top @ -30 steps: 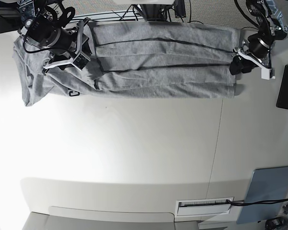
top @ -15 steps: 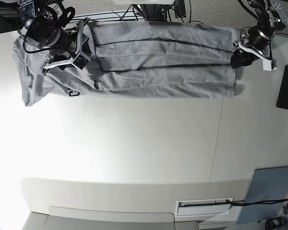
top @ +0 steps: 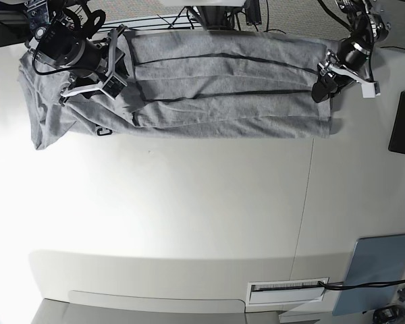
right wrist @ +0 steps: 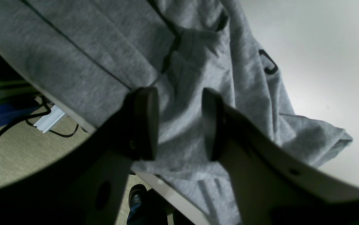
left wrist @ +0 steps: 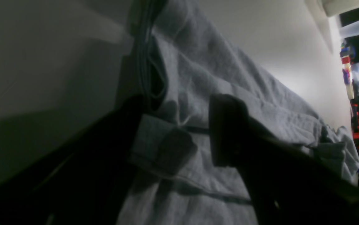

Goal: Fold the T-shirt properly
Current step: 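Hold the folded end with the right gripper and reposition the left gripper, then fold the shirt end held by the left gripper over toward the right gripper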

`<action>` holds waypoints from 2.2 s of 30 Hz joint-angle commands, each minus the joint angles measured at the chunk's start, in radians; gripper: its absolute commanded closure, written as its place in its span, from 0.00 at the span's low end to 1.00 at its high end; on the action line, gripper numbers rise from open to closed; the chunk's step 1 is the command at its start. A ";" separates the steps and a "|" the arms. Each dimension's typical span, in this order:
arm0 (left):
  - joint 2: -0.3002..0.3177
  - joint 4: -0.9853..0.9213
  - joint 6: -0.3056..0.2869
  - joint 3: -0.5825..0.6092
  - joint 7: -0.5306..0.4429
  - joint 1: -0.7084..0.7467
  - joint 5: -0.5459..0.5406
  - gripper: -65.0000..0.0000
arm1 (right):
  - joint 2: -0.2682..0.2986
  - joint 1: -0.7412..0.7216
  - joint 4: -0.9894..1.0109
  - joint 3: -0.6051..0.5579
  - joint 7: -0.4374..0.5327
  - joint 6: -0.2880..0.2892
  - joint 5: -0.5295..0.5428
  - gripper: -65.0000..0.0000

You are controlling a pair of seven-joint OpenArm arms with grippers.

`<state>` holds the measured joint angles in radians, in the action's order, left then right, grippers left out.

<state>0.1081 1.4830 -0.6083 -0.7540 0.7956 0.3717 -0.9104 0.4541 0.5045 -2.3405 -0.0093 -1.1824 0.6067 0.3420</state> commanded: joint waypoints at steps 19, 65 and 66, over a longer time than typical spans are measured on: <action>0.006 0.006 0.073 -0.001 -0.066 0.007 0.080 1.00 | 0.011 -0.001 -0.016 0.005 0.007 -0.002 0.008 0.64; -0.137 0.263 -0.039 0.479 -0.001 0.020 -0.093 1.00 | 0.011 -0.008 -0.016 0.423 0.246 -0.163 -0.260 0.64; -0.143 0.263 -0.030 0.503 -0.013 0.015 -0.069 1.00 | 0.011 -0.008 -0.016 0.423 0.249 -0.163 -0.260 0.64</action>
<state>-0.0311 1.7275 -0.6289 -0.2504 0.8036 0.3954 -0.9562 0.4507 0.4988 -2.3405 0.4038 -0.9588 0.4553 0.0811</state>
